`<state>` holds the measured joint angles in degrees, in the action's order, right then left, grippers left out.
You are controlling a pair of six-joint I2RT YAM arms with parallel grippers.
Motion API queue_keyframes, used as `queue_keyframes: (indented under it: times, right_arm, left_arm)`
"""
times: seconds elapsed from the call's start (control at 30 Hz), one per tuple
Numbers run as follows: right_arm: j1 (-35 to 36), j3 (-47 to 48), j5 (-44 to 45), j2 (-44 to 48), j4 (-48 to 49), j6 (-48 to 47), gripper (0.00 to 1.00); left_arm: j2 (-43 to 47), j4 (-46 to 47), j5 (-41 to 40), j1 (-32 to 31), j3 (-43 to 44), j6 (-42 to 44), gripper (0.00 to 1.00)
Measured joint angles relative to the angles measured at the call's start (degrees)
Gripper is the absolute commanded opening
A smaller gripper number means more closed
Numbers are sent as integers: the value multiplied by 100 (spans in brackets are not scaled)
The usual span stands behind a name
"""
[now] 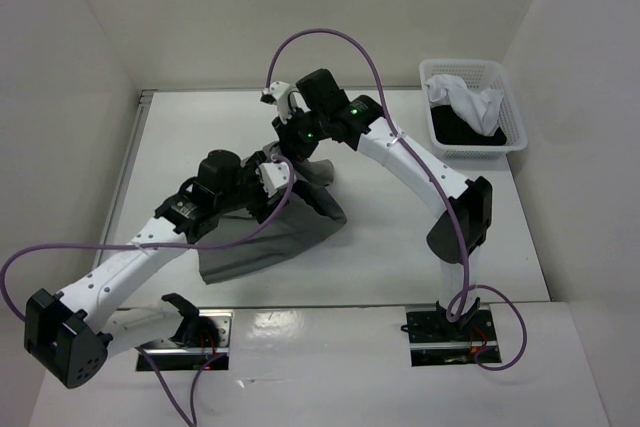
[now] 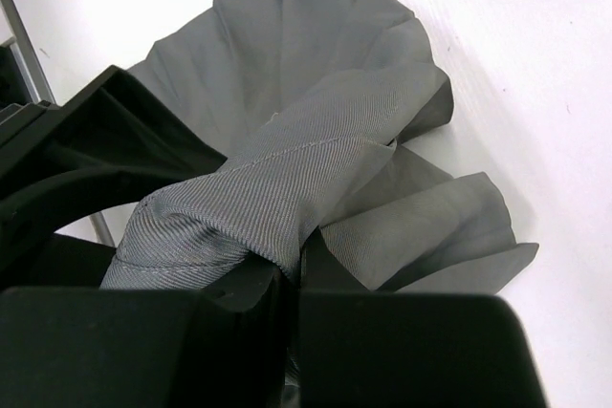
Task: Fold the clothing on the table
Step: Flatten the skirt out
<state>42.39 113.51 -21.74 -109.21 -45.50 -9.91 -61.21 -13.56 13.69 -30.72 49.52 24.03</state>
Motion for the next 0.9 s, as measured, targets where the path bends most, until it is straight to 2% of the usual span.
queue_keyframes:
  times: [0.43, 0.9]
  right_arm:
    - [-2, -72, 166, -144, 2, -22, 0]
    - [0, -72, 282, -271, -2, -22, 0]
  left_arm:
    - [483, -138, 11, -216, 240, 0, 82]
    - [323, 33, -44, -487, 114, 79, 84]
